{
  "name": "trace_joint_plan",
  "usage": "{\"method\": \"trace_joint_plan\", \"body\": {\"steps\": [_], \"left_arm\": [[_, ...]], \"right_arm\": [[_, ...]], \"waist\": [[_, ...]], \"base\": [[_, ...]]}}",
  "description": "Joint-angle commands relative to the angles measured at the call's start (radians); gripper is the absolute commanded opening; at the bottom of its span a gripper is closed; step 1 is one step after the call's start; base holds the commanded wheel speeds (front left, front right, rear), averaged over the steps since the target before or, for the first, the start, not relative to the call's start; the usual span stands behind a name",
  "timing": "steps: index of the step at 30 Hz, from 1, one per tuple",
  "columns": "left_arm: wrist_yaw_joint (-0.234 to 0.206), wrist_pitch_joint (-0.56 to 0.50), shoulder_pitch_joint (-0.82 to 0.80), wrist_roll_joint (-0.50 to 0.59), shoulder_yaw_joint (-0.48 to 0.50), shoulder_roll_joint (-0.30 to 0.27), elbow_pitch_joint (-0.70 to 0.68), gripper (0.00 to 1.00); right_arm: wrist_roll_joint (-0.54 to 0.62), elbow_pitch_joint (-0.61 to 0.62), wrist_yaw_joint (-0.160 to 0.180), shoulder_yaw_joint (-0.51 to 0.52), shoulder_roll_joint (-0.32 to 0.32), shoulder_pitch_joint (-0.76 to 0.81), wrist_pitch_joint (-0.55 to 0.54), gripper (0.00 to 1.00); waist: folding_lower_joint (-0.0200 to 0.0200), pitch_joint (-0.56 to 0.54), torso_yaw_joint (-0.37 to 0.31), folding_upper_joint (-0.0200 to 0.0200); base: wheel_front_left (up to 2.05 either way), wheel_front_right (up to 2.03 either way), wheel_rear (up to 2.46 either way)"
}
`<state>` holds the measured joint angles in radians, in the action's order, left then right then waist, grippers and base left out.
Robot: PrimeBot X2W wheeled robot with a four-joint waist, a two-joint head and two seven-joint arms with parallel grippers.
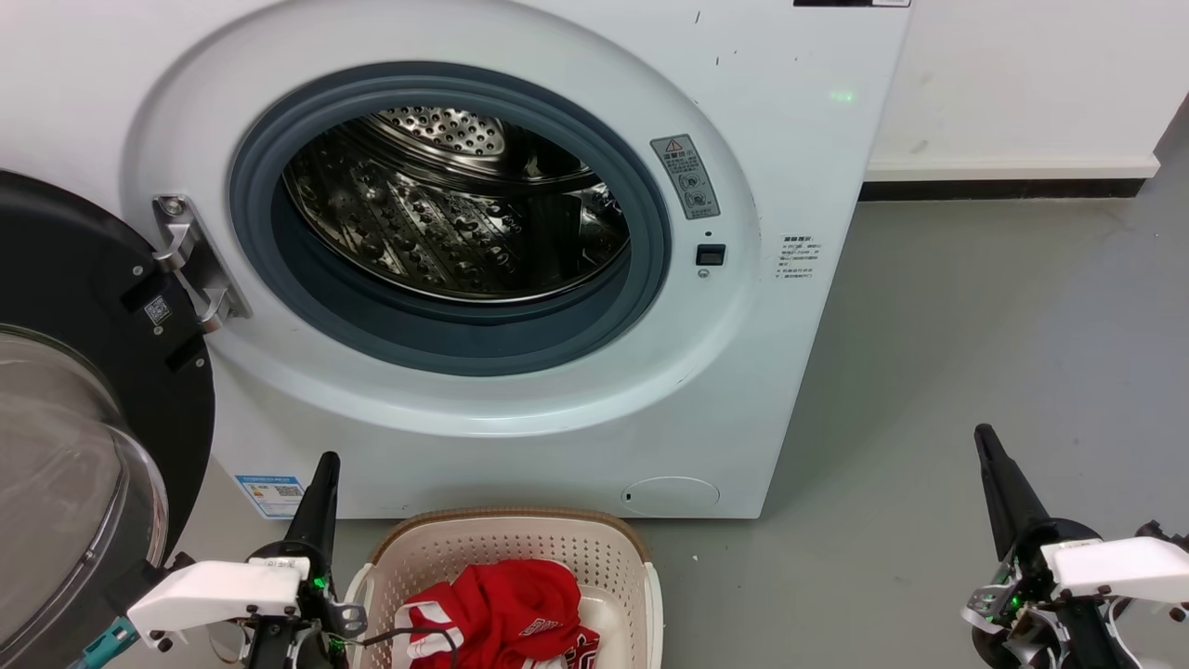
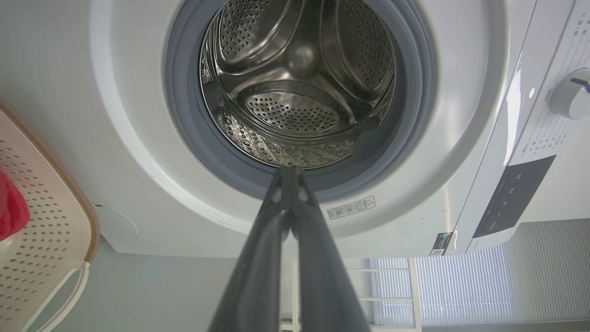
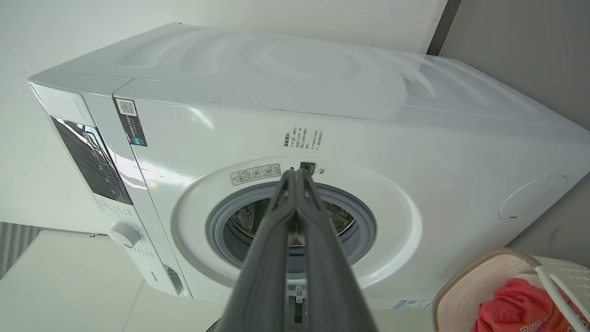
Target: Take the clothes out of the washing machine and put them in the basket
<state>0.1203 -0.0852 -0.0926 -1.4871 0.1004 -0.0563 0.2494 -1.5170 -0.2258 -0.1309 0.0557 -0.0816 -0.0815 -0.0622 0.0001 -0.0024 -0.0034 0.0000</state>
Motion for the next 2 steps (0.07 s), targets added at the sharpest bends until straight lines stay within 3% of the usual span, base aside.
{"method": "trace_joint_plan", "body": {"steps": [1, 2], "left_arm": [[0.006, -0.007, -0.02, -0.024, 0.004, 0.001, -0.006, 0.0], [0.006, -0.008, -0.02, -0.031, 0.005, 0.002, -0.006, 0.0]], "right_arm": [[-0.025, -0.003, 0.0, 0.006, 0.001, -0.018, -0.006, 0.0], [-0.032, -0.004, 0.0, 0.007, 0.001, -0.02, -0.007, 0.0]], "waist": [[-0.0001, 0.001, 0.0, 0.0], [-0.0001, 0.001, 0.001, 0.0]], "base": [[0.0, 0.0, 0.0], [0.0, 0.0, 0.0]]}}
